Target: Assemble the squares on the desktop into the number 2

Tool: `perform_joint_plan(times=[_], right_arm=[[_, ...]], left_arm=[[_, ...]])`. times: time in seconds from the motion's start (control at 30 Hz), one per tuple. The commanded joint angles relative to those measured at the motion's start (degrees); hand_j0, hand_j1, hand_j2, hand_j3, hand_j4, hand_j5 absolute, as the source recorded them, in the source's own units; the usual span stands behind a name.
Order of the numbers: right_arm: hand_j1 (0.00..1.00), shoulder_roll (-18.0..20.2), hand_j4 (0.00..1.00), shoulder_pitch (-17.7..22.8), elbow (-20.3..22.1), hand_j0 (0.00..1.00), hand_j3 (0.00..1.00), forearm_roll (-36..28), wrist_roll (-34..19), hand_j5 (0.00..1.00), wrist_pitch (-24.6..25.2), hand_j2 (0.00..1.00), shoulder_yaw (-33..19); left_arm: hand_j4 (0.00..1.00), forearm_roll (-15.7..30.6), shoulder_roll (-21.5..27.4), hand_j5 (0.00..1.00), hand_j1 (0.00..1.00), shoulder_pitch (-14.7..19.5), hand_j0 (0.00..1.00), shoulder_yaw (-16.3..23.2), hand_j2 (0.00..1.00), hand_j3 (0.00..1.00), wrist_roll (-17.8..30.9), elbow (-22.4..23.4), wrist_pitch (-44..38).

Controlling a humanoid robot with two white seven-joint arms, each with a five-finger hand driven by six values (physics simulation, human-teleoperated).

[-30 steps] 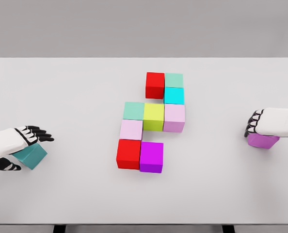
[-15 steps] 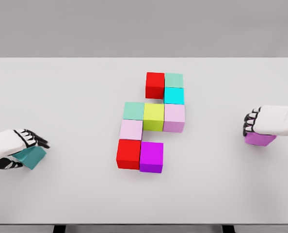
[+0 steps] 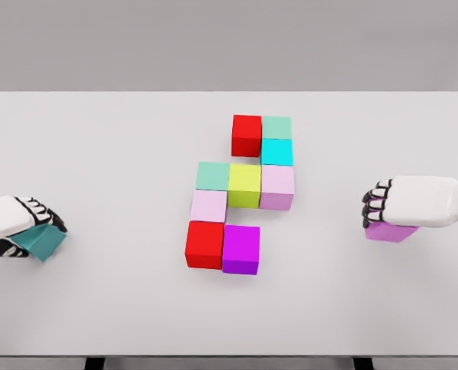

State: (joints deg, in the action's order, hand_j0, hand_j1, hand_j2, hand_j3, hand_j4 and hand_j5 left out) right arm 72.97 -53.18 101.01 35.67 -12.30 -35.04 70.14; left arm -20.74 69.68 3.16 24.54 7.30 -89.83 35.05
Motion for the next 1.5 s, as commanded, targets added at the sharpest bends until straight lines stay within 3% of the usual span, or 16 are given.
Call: perform_joint_plan(times=[0.0,0.77,1.0,1.17,1.47], right_arm=[[0.65,-1.16,0.65,0.0,0.24,0.65,0.65,-2.09,0.08,0.65,0.04,0.65,-0.01],[0.65,-13.64,0.65,2.47,0.15,0.65,0.65,-2.98,-0.18,0.65,0.04,0.65,0.78],[0.65,-14.61,0.65,2.82,0.06,0.65,0.65,-2.27,-0.18,0.65,0.04,0.65,0.78],[0.85,-15.22,0.85,2.91,0.06,0.85,0.85,-1.39,-0.18,0.85,0.04,0.85,0.78],[0.85,-15.05,0.85,2.99,0.15,0.85,0.85,-1.48,-0.18,0.85,0.04,0.85,0.78]], left_arm=[[0.64,0.09,0.01,0.64,0.64,0.18,0.64,-0.02,0.64,0.64,-0.01,0.0,-0.05],[0.65,-0.88,-6.66,0.65,0.65,7.91,0.65,0.15,0.65,0.65,0.25,2.64,-0.05],[0.65,-1.94,-9.3,0.65,0.65,10.2,0.65,0.15,0.65,0.65,0.25,4.48,-0.05],[0.65,-2.46,-10.88,0.65,0.65,11.69,0.65,0.24,0.65,0.65,0.25,6.16,-0.05],[0.65,-2.9,-14.84,0.65,0.65,14.59,0.65,0.24,0.65,0.65,2.54,9.32,-0.05]])
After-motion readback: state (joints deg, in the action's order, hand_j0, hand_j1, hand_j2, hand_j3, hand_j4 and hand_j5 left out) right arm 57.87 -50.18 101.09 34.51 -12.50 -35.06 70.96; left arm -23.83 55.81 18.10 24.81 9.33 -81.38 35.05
